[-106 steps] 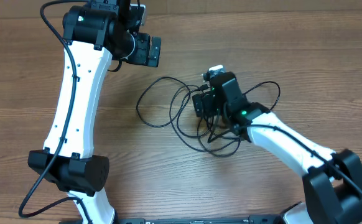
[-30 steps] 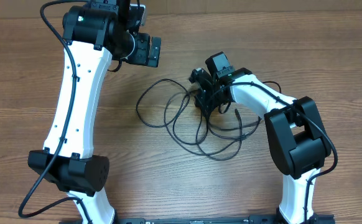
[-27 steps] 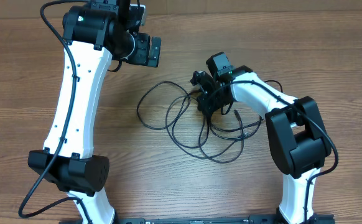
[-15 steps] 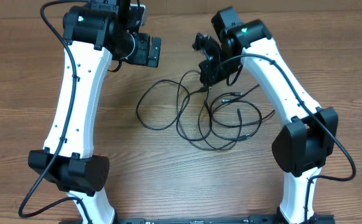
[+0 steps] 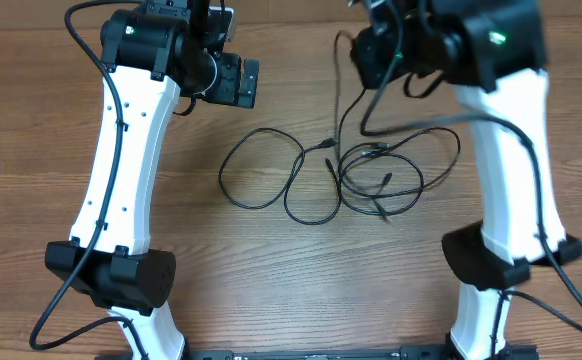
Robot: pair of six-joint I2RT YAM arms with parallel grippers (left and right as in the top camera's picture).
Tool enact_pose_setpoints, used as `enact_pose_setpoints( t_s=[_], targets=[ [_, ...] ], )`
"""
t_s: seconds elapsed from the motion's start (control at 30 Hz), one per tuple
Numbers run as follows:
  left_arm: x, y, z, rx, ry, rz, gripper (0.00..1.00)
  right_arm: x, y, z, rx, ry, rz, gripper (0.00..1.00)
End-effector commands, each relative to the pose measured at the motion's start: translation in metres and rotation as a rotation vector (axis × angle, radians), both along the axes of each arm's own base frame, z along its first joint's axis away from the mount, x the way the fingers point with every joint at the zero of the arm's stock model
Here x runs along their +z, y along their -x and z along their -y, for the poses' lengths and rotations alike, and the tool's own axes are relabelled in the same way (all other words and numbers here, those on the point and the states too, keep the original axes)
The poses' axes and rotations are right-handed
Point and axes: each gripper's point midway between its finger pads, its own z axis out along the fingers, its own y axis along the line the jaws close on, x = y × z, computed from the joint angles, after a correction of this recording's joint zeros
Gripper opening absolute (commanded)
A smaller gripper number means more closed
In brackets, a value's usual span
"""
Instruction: Untangle cables
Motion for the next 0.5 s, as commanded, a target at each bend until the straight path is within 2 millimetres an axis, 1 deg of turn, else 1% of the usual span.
enact_pose_setpoints(
  t_s=[0.0, 0.1, 0.17, 0.23, 0.27, 0.3, 0.37, 0.47],
  targets=[
    [0.013, 0.002, 0.001, 0.007, 0.022, 0.03, 1.0, 0.086, 0.024, 0.036, -0.142, -0.056, 0.262, 0.04],
    [0.013, 0.002, 0.001, 0.008, 0.022, 0.03, 1.0, 0.126, 0.035, 0.061, -0.248, -0.063, 0.399, 0.04],
    [0.013, 0.002, 0.001, 0.007, 0.022, 0.03, 1.0, 0.153, 0.048, 0.076, -0.298, -0.079, 0.492, 0.04],
    [0.013, 0.002, 0.001, 0.008, 0.022, 0.03, 1.0, 0.174, 0.058, 0.088, -0.343, -0.09, 0.564, 0.04],
    [0.013, 0.002, 0.001, 0.007, 0.022, 0.03, 1.0, 0.184, 0.063, 0.098, -0.383, -0.087, 0.601, 0.04],
    [0.013, 0.002, 0.001, 0.007, 0.022, 0.03, 1.0, 0.195, 0.068, 0.114, -0.457, -0.07, 0.648, 0.04],
    [0.013, 0.002, 0.001, 0.007, 0.022, 0.03, 1.0, 0.207, 0.073, 0.139, -0.585, -0.027, 0.701, 0.04],
    [0.013, 0.002, 0.001, 0.008, 0.022, 0.03, 0.99, 0.212, 0.082, 0.183, -0.822, 0.094, 0.739, 0.04]
  ],
)
